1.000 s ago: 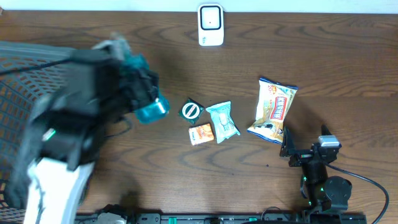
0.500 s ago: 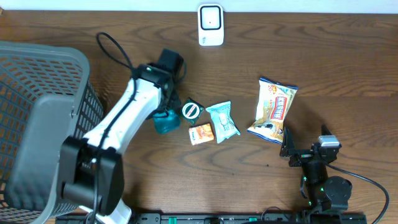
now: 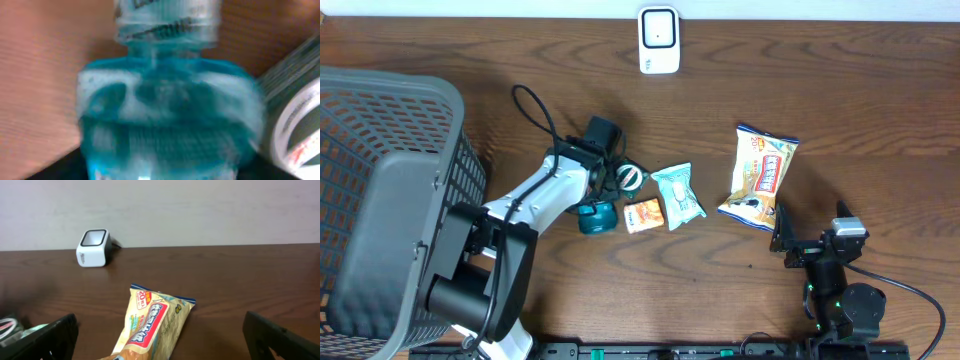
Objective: Scan the item barcode
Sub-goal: 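Carry the Listerine bottle past the scanner and stand it left of the items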
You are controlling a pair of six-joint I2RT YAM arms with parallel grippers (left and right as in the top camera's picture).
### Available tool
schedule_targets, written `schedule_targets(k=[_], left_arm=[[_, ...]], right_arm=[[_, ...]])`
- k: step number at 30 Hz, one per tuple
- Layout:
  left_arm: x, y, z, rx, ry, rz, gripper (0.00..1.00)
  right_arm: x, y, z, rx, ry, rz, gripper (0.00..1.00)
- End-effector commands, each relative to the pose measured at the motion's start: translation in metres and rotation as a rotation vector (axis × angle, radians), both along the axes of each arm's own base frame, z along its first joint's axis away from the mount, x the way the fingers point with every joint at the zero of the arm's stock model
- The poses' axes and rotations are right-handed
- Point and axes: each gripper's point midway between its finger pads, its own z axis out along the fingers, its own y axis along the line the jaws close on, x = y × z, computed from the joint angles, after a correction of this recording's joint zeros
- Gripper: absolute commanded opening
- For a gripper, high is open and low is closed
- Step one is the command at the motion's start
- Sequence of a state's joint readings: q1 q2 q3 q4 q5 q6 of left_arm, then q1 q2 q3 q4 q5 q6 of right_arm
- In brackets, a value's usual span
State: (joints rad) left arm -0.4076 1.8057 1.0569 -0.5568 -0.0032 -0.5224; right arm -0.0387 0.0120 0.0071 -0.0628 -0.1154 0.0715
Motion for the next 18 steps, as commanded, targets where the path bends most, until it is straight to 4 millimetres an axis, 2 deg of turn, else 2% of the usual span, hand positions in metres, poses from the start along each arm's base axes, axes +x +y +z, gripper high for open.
schedule_targets(k=[1, 2, 4, 6, 8, 10, 13, 15, 18], left_arm=[[0.006, -0.011, 0.020, -0.036, -0.038, -0.094, 0.98], [0.009, -0.009, 0.029, -0.025, -0.055, -0.090, 0.98], [0.019, -0.003, 0.061, 0.008, -0.119, -0.078, 0.98], [0.032, 0.001, 0.106, 0.036, -0.217, -0.100, 0.98], [0.045, 0.001, 0.160, 0.039, -0.348, -0.138, 0.98], [0.058, -0.003, 0.230, 0.013, -0.531, -0.185, 0.98], [0.071, -0.007, 0.355, -0.031, -0.892, -0.233, 0.98], [0.066, -0.004, 0.432, -0.062, -1.120, -0.225, 0.98], [0.044, 0.014, 0.527, -0.101, -1.407, -0.131, 0.98]], right_arm=[[0.000, 0.002, 0.000, 0.009, 0.001, 0.005, 0.99], [0.000, 0.002, 0.000, 0.009, 0.001, 0.005, 0.99], [0.000, 0.002, 0.000, 0.009, 0.001, 0.005, 0.99], [0.000, 0.002, 0.000, 0.009, 0.001, 0.005, 0.99], [0.000, 0.002, 0.000, 0.009, 0.001, 0.005, 0.99], [0.000, 0.002, 0.000, 0.009, 0.001, 0.005, 0.99], [0.000, 0.002, 0.000, 0.009, 0.000, 0.005, 0.99], [0.000, 0.002, 0.000, 0.009, 0.001, 0.005, 0.99], [0.000, 0.002, 0.000, 0.009, 0.001, 0.005, 0.99]])
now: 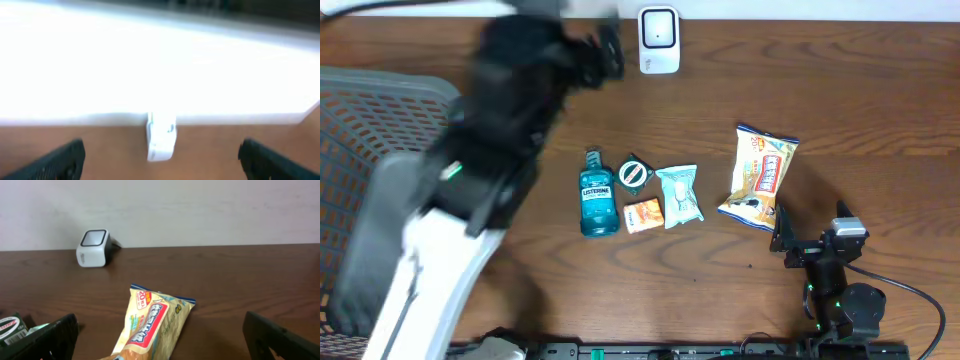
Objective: Scan the item barcode
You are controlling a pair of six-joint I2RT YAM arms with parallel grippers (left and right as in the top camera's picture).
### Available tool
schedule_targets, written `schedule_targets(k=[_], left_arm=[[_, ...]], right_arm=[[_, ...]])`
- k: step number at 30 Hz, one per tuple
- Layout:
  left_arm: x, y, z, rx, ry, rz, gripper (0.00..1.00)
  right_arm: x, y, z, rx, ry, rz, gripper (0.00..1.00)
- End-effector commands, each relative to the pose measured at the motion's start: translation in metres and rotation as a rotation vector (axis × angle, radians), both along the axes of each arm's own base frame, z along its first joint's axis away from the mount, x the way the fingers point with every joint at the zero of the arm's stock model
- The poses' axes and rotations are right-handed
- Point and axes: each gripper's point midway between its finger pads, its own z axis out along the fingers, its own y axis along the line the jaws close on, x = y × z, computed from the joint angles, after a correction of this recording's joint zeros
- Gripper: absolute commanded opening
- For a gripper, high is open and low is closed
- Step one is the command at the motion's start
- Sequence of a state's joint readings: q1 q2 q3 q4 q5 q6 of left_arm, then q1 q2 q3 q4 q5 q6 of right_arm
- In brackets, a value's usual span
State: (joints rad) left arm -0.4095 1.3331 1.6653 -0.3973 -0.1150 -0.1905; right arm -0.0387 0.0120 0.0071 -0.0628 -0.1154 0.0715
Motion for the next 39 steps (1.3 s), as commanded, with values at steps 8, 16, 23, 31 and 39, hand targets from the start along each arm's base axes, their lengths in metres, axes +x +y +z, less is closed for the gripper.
schedule_targets(k=[8, 16, 23, 31, 39], left_arm=[[-0.078, 0.062, 0.093, 0.241, -0.271, 0.143, 0.98], [-0.105, 0.074, 0.044, 0.393, -0.174, 0.117, 0.98], [-0.152, 0.092, -0.012, 0.348, -0.227, 0.111, 0.98], [-0.219, 0.118, -0.037, 0.156, -0.358, 0.128, 0.98], [-0.277, 0.150, -0.023, -0.074, -0.480, 0.258, 0.98]], right_arm=[[0.000, 0.002, 0.000, 0.009, 0.001, 0.005, 0.99], [0.000, 0.002, 0.000, 0.009, 0.001, 0.005, 0.99], [0.000, -0.002, 0.000, 0.007, 0.001, -0.014, 0.99], [-0.008, 0.041, 0.004, 0.286, 0.037, 0.222, 0.99], [-0.036, 0.094, 0.013, 0.685, 0.209, 0.536, 0.99]])
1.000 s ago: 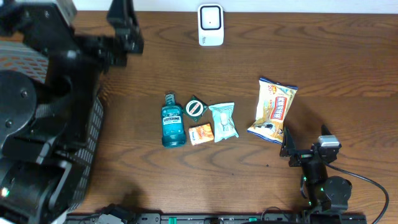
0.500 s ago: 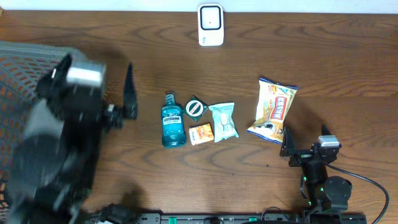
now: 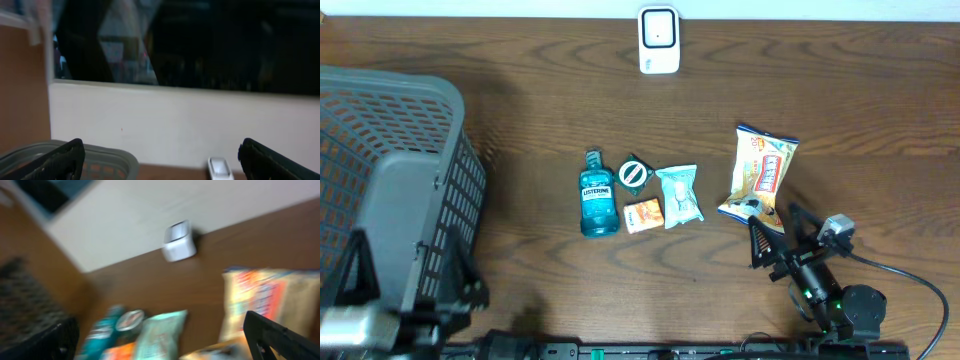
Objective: Scan the item barcode
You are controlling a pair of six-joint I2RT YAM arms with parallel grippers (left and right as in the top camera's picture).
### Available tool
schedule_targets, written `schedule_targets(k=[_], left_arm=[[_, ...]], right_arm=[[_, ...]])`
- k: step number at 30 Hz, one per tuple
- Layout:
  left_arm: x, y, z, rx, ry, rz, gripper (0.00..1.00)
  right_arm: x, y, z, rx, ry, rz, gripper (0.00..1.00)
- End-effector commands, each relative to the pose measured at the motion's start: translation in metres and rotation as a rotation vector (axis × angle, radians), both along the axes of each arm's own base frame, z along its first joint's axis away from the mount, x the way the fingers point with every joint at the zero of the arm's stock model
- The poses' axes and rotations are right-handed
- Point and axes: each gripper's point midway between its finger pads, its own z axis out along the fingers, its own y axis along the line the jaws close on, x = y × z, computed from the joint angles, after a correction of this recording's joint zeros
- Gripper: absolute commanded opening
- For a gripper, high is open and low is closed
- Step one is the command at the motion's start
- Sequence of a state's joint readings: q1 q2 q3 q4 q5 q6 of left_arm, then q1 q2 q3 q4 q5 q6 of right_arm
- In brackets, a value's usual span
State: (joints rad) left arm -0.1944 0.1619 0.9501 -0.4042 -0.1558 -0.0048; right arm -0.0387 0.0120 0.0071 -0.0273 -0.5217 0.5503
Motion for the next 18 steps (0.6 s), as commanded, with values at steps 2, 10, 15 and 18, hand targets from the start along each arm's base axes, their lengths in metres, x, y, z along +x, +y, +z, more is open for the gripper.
schedule_targets(k=[2, 10, 15, 18], left_arm=[[-0.027, 0.004, 0.006, -0.138, -0.085, -0.044, 0.98], [-0.056, 0.010, 0.019, -0.137, -0.194, -0.037, 0.98], [-0.073, 0.029, 0.044, -0.182, -0.321, 0.053, 0.98], [-0.082, 0.045, 0.051, -0.231, -0.368, 0.124, 0.98]], right_arm=[[-0.025, 0.036, 0.006, 0.274, 0.159, 0.244, 0.99], [-0.011, 0.018, -0.002, 0.236, 0.148, 0.110, 0.01], [0.005, -0.011, -0.005, 0.156, 0.109, -0.085, 0.01], [0.011, -0.026, -0.010, 0.084, 0.127, -0.176, 0.01]])
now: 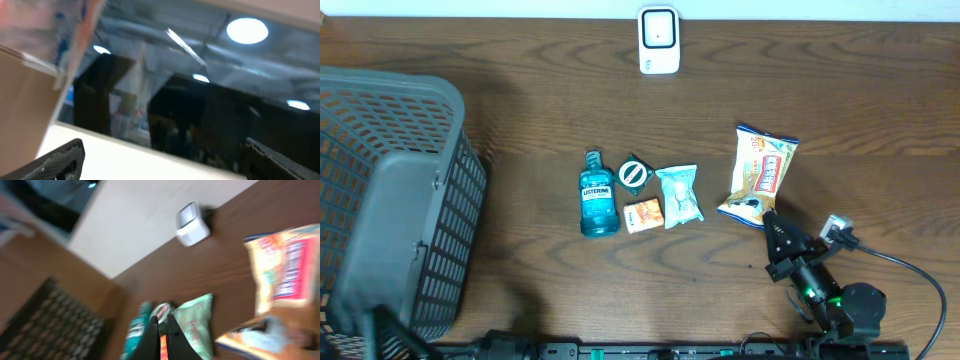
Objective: Scan the item barcode
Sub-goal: 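Move the right gripper to the yellow-white snack bag and grasp it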
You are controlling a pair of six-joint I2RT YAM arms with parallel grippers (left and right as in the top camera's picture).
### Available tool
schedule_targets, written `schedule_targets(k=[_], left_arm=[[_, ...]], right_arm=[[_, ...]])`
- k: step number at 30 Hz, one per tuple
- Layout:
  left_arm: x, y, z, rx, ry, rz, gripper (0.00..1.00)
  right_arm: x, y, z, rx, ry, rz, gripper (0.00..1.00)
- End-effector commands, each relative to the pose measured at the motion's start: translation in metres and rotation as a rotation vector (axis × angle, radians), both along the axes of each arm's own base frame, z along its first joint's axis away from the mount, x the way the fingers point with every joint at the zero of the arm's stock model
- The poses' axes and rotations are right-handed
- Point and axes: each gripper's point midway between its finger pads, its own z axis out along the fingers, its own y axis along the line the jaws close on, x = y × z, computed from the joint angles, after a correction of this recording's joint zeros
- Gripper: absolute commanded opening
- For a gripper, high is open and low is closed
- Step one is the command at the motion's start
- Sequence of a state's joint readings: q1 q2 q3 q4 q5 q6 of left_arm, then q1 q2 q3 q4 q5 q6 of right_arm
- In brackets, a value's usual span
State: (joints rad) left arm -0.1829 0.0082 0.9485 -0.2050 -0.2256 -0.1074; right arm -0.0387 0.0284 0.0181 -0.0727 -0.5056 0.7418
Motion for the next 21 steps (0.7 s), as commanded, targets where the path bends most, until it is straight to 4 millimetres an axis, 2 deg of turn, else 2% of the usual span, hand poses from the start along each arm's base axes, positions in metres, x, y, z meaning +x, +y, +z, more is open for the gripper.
schedule_targets(k=[1, 3, 6, 9, 13, 16, 19, 21], left_arm=[[-0.007, 0.021, 0.000, -0.069, -0.013, 0.103, 0.98], [-0.005, 0.025, -0.004, -0.082, 0.009, 0.126, 0.98], [0.005, 0.029, -0.022, -0.084, 0.094, 0.161, 0.98], [0.012, 0.028, -0.034, -0.070, 0.153, 0.167, 0.98], [0.014, 0.028, -0.036, -0.069, 0.158, 0.167, 0.98], [0.014, 0.028, -0.036, -0.069, 0.157, 0.167, 0.98], [0.014, 0.028, -0.036, -0.069, 0.157, 0.167, 0.98], [0.014, 0.028, -0.036, -0.069, 0.157, 0.167, 0.98]], right_arm=[[0.012, -0.029, -0.005, -0.129, 0.030, -0.167, 0.01], [0.015, -0.032, -0.009, -0.182, 0.067, -0.177, 0.01], [0.023, -0.037, -0.015, -0.250, 0.141, -0.186, 0.01], [0.040, -0.042, -0.020, -0.305, 0.238, -0.190, 0.01], [0.072, -0.044, -0.029, -0.389, 0.378, -0.196, 0.01], [0.087, -0.045, -0.060, -0.467, 0.554, -0.198, 0.01], [0.092, -0.029, -0.106, -0.525, 0.722, -0.117, 0.01], [0.087, -0.020, -0.140, -0.568, 0.823, -0.081, 0.01]])
